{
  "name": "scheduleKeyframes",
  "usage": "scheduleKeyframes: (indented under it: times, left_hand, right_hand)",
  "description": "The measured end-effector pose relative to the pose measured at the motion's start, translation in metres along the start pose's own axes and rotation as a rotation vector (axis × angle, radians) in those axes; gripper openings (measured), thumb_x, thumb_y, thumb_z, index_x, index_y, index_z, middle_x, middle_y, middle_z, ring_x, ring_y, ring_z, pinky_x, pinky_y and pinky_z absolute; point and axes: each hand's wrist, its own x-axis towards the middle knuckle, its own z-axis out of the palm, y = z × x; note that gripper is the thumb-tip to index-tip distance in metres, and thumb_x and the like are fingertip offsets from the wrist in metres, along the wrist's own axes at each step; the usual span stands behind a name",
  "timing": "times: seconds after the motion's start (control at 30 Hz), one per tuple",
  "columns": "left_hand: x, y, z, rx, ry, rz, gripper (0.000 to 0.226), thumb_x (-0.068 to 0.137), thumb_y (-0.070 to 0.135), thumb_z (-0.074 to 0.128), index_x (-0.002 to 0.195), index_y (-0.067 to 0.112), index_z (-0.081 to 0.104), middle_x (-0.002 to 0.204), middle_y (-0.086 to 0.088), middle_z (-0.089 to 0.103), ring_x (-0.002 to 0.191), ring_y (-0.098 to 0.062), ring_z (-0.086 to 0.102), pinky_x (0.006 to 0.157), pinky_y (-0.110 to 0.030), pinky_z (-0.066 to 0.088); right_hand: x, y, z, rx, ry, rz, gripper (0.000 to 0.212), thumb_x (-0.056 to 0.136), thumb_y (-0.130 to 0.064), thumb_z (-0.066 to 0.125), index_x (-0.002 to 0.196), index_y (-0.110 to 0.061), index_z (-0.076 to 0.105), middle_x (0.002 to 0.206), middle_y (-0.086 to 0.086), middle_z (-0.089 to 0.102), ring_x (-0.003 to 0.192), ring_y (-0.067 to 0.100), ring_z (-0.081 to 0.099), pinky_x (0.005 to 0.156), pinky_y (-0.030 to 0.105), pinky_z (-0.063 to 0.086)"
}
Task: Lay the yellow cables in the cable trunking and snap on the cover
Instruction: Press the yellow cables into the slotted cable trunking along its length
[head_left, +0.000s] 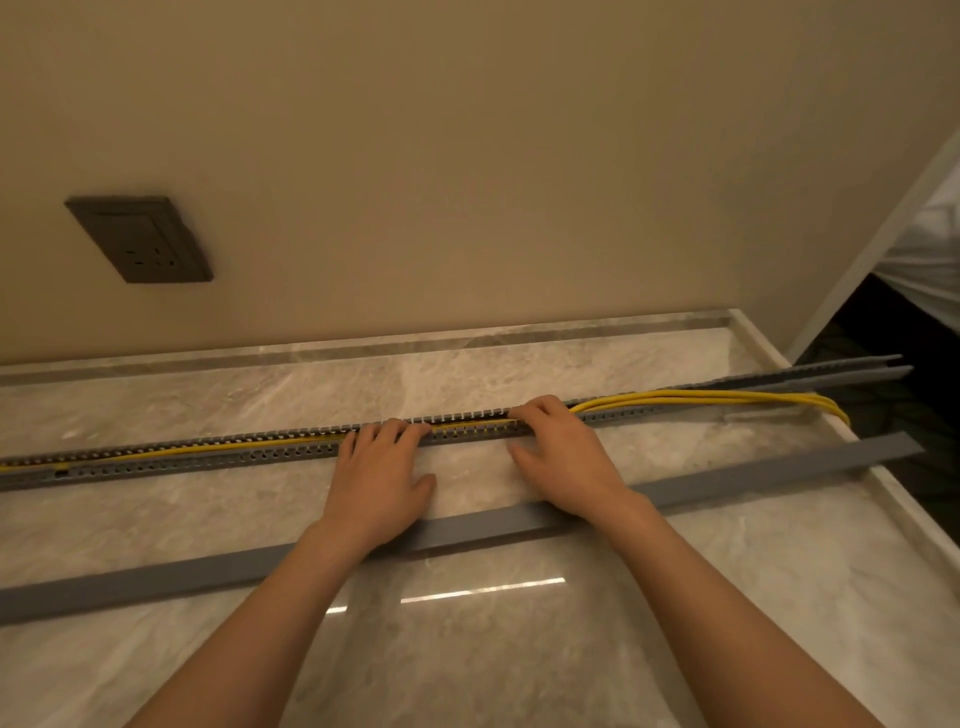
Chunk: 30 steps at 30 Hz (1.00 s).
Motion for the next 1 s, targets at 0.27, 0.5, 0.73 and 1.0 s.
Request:
scheduleKeyframes:
  times: [0.27,0.5,0.73,1.0]
  left_hand:
    - [0.014,0.014,-0.012,0.022,-0.052,-0.145,0.035,0.089,0.041,0.046,0.122,0.030,0.052,0.123,0.005,0.055,0.118,-0.021,0.045,0.110,-0.056,0.012]
    - [0.021,0.044,-0.012,0.152,0.092,-0.094,0.027,0.091,0.037,0.046,0.108,0.024,0.062,0.104,0.004,0.064,0.101,-0.020,0.055,0.105,-0.049,0.025]
    - [0.035,0.115,0.000,-0.035,0.074,0.148,0.038,0.089,0.034,0.048,0.124,0.020,0.054,0.113,0.000,0.060,0.104,-0.021,0.051,0.081,-0.036,0.043]
    - [0.050,0.148,0.019,-0.018,0.004,0.188,0.040,0.089,0.033,0.045,0.125,0.016,0.049,0.119,-0.002,0.053,0.107,-0.021,0.048,0.087,-0.035,0.039]
  right_hand:
    - [-0.020,0.034,-0.025,0.027,0.094,-0.046,0.026,0.089,-0.017,0.054,0.113,-0.013,0.062,0.115,0.002,0.063,0.108,0.018,0.055,0.094,0.032,0.043]
    - [-0.020,0.071,-0.049,-0.203,0.202,-0.017,0.029,0.086,-0.017,0.059,0.113,-0.011,0.063,0.110,0.006,0.063,0.107,0.027,0.052,0.094,0.039,0.037]
    - [-0.018,0.085,-0.050,-0.234,0.173,-0.063,0.030,0.086,-0.018,0.058,0.116,-0.011,0.062,0.109,0.005,0.060,0.104,0.023,0.050,0.090,0.036,0.043]
    - [-0.012,0.088,-0.041,-0.320,0.123,-0.052,0.030,0.088,-0.025,0.049,0.114,-0.015,0.061,0.109,0.001,0.060,0.104,0.020,0.049,0.091,0.030,0.034]
